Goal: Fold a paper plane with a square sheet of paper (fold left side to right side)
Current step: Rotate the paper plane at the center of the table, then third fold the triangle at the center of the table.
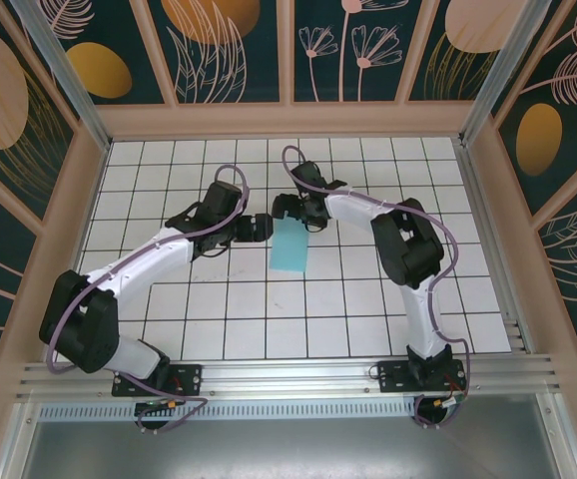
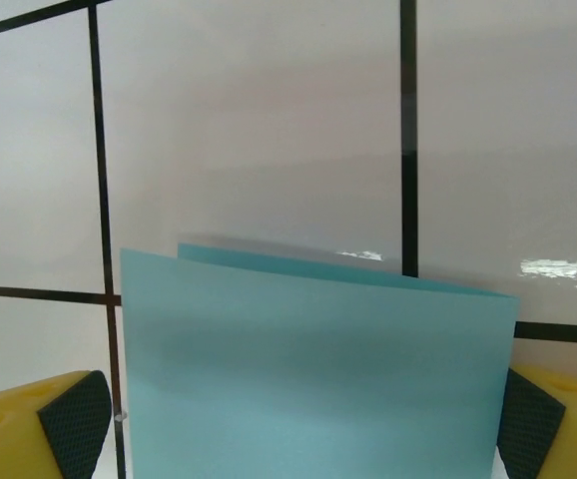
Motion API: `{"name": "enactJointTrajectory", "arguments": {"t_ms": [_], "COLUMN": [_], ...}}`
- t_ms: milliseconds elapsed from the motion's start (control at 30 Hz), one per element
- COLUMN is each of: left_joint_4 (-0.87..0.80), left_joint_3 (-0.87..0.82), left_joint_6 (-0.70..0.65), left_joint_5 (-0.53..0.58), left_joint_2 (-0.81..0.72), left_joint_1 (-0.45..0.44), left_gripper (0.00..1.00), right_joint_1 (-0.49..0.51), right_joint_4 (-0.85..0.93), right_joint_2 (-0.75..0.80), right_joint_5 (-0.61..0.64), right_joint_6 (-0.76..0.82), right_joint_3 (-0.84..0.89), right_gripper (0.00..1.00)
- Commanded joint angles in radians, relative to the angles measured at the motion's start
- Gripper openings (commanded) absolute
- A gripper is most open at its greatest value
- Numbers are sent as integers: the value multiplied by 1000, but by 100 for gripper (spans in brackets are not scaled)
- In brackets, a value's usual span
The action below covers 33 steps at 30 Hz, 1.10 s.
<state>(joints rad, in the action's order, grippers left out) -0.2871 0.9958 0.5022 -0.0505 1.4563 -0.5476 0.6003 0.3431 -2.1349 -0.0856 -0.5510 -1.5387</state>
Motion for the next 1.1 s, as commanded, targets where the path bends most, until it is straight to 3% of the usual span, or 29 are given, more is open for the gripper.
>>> {"name": "enactJointTrajectory", "arguments": {"t_ms": [0,167,300,400,467,500,633,1067], "left_joint_4": [33,103,207,270,292,302,322,350], "left_joint_3": [-51,-106,-159,-185,-193,-196,-208,-201], "left_joint_6": [5,57,112,139,149,153,163,176], "left_joint_5": [1,-72,-186,-254,-287,-298,-321,-357], "left_joint_2": [-33,-51,-50,-37,-21,-15,8,82], "left_joint_1": [10,11,41,66,79,81,89,89], "left_gripper": [92,92,91,90,90,89,89,88], "right_joint_1": [5,-13,-36,-45,-48,-48,-105,-129], "right_joint_4": [-5,57,-1,-116,-159,-171,-252,-199], "right_joint_2": [8,101,198,236,211,198,155,17], "right_joint_5": [-30,79,17,-138,-224,-242,-306,-327], "right_joint_6": [37,102,132,130,113,106,69,113], "right_joint_3": [-21,14,108,187,201,200,204,134], "right_gripper": [99,99,99,89,73,70,70,70]}}
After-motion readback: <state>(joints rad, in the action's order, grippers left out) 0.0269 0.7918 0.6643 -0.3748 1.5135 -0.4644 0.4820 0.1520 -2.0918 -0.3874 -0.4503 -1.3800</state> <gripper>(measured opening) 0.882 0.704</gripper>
